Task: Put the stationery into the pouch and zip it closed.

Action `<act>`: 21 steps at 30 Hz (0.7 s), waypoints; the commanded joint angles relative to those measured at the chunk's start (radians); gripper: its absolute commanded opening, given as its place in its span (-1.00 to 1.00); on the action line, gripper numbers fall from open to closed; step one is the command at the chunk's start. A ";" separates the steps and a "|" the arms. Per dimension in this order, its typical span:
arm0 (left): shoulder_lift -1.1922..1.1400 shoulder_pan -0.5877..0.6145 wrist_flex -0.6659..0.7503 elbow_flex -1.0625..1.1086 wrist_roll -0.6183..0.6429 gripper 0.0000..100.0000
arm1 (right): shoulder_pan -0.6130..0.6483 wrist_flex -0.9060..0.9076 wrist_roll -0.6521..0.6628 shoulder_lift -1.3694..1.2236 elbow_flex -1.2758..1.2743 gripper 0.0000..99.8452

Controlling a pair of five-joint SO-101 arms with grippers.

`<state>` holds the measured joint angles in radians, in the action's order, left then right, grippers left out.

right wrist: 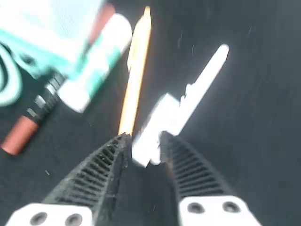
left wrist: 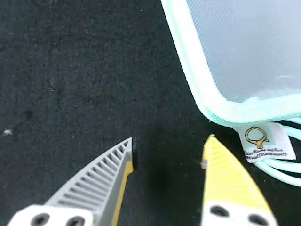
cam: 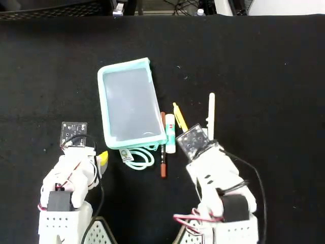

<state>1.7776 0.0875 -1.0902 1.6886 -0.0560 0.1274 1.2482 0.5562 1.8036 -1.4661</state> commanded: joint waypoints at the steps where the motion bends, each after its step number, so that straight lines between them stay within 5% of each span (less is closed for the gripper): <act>1: 0.002 0.008 -0.006 0.012 -0.006 -0.57 | 0.094 0.008 -0.017 -0.097 0.166 -0.70; 12: -0.003 0.185 0.103 0.012 0.002 -0.57 | 0.443 -0.011 -0.115 -1.052 0.647 -0.71; 21: -0.003 0.219 0.106 0.012 0.061 -0.57 | 0.491 -0.135 -0.192 -1.606 0.860 -0.73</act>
<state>1.7776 0.2977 -1.0073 1.6886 -0.0084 0.5892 1.1377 0.4058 0.3153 -0.6866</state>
